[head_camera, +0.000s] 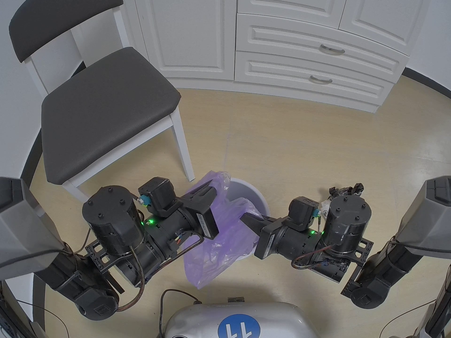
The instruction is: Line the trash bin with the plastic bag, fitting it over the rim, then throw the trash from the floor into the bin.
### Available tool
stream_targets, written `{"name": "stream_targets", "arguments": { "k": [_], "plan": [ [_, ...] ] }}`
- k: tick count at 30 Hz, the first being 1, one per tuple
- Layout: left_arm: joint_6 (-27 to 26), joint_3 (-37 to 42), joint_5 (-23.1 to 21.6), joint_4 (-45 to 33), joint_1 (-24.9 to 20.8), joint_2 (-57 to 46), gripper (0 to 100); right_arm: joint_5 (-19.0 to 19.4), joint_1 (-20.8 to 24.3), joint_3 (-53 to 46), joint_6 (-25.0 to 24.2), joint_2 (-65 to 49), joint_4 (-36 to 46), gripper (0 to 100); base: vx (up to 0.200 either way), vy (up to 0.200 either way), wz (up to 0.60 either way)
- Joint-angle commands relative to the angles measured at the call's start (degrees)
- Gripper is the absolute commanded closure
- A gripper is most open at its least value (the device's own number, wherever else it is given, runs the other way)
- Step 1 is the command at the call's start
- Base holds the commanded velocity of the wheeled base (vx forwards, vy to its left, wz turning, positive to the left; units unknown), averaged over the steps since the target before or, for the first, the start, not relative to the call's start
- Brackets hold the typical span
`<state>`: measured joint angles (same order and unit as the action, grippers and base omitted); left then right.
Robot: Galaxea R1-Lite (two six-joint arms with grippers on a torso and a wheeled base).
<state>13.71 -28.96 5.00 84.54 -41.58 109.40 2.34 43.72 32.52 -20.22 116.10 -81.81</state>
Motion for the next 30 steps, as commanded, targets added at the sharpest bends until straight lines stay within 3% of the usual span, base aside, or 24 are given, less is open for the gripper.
{"name": "stream_targets", "arguments": {
  "k": [1,30],
  "plan": [
    [0.0,-0.3,0.0,0.0,0.0,-0.1,100,0.9,-1.6,1.5,-1.5,2.8,-0.1,100,0.000,0.000,0.00],
    [0.1,-1.3,0.0,0.0,-0.8,0.3,100,6.3,-10.2,7.2,-7.4,14.2,-2.9,100,0.000,0.000,0.00]
  ]
}}
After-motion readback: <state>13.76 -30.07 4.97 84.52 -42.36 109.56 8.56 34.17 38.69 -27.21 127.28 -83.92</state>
